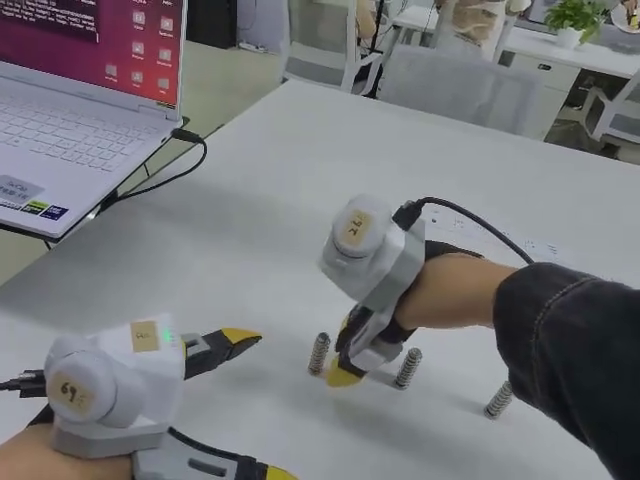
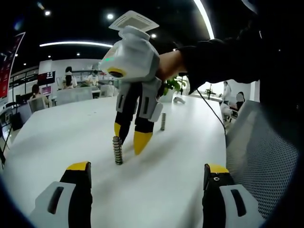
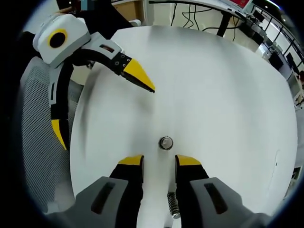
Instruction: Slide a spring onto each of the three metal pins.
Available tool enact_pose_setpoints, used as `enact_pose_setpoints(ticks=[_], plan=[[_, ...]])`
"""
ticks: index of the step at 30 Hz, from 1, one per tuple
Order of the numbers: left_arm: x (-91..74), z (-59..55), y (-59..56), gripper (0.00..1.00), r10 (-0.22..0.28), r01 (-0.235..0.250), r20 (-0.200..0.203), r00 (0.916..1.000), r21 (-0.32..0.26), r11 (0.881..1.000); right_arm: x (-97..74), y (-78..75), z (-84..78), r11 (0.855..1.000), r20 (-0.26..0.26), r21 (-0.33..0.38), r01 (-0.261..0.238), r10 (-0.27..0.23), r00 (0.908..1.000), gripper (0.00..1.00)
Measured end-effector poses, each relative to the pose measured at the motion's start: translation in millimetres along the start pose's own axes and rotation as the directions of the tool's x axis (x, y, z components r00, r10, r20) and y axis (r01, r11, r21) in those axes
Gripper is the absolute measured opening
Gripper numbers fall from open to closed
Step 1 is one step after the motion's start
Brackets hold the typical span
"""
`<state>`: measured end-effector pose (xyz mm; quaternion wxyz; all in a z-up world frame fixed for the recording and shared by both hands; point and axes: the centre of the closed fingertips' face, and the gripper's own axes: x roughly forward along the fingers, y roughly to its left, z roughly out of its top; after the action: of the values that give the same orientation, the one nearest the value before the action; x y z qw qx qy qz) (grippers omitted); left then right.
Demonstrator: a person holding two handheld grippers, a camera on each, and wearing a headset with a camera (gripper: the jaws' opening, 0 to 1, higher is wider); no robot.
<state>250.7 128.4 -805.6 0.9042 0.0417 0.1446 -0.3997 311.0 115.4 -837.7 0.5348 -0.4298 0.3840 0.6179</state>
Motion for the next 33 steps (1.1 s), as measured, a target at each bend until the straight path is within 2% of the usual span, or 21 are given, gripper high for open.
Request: enact_pose_setpoints(ticks=[13,20,33], plan=[[0.7,2.6,-3.4,0.96,-0.001,0.001,-0.006,1.0,-0.001,1.0,-14.1,17.9,-6.1,1.0,0.049,0.023,0.014,-0.015,0.9987,0.25],[2.6,5.1,-7.4,0.97,-0.006,0.006,-0.006,1.0,0.002,1.0,-20.4,24.1,-16.0,0.998,0.076,0.049,0.026,-0.03,0.9966,0.25],[2.7,5.6,-12.7,0.97,-0.01,0.01,-0.008,0.9999,0.003,1.0,-33.8,41.9,-25.3,0.995,0.149,0.081,0.058,-0.07,0.9864,0.27]])
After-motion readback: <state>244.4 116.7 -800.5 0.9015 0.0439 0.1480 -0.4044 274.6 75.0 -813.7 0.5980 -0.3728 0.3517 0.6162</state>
